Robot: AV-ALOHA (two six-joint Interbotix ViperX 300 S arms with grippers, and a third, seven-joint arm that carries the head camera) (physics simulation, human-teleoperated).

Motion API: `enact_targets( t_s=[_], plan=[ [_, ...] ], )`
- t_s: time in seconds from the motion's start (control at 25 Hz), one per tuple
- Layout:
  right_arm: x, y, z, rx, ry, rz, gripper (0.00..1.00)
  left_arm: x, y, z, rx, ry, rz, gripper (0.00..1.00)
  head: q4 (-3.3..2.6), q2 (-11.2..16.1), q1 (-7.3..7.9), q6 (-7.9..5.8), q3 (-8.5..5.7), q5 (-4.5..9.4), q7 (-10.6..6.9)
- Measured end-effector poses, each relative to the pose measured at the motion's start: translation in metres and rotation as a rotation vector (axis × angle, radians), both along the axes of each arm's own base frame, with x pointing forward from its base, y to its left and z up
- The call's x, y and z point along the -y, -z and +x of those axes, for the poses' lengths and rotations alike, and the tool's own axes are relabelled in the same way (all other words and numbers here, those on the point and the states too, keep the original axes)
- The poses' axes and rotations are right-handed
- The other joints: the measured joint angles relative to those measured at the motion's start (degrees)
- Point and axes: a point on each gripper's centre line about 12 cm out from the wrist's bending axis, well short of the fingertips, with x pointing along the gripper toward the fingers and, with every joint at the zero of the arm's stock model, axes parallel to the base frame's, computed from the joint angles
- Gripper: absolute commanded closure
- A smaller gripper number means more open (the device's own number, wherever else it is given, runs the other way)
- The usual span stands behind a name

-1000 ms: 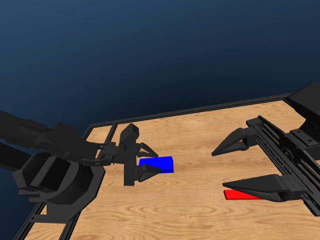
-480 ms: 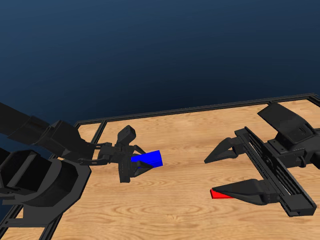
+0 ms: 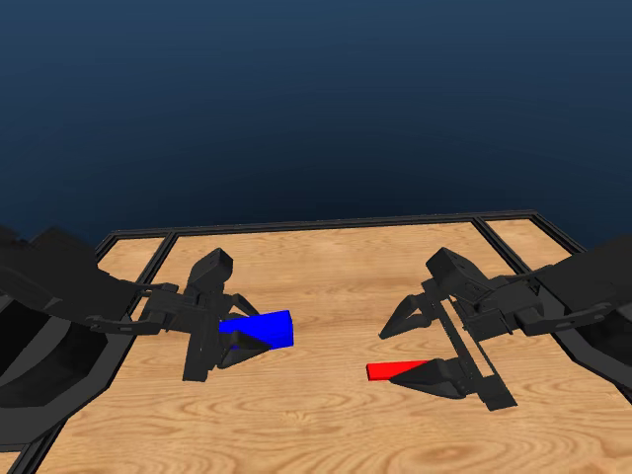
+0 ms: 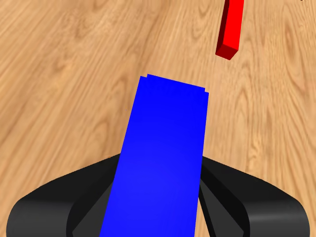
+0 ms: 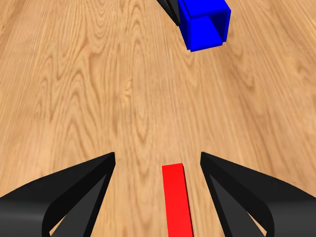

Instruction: Insert peg into socket

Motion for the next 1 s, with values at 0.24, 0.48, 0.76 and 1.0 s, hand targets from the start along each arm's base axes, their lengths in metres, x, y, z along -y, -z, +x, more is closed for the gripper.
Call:
enact_targets(
  t_s=[0.24,0.48,0.76,1.0],
  plan=[
    [-0.004,0.023,-0.006,-0.153,-0.018,0.001,0.0,0.019,-0.022,0.011,0.047,0.043,-0.014,1.0,-1.24,-1.3,-1.3,-3.31,0.86,1.22,-3.32],
    [-0.007,0.044,-0.002,-0.265,-0.039,-0.017,0.0,0.03,-0.026,0.014,0.064,0.062,-0.021,1.0,-1.76,-1.3,-1.67,-5.25,0.95,1.98,-5.05],
    [-0.004,0.054,0.0,-0.323,-0.042,-0.029,1.0,0.037,-0.029,0.016,0.097,0.07,-0.028,1.0,-1.71,-1.3,-1.26,-5.69,0.96,2.78,-5.42],
    [-0.004,0.054,0.001,-0.34,-0.064,-0.049,1.0,0.041,-0.03,0.014,0.116,0.072,-0.032,1.0,-1.67,-1.3,-1.02,-5.75,1.06,3.24,-5.4]
  ],
)
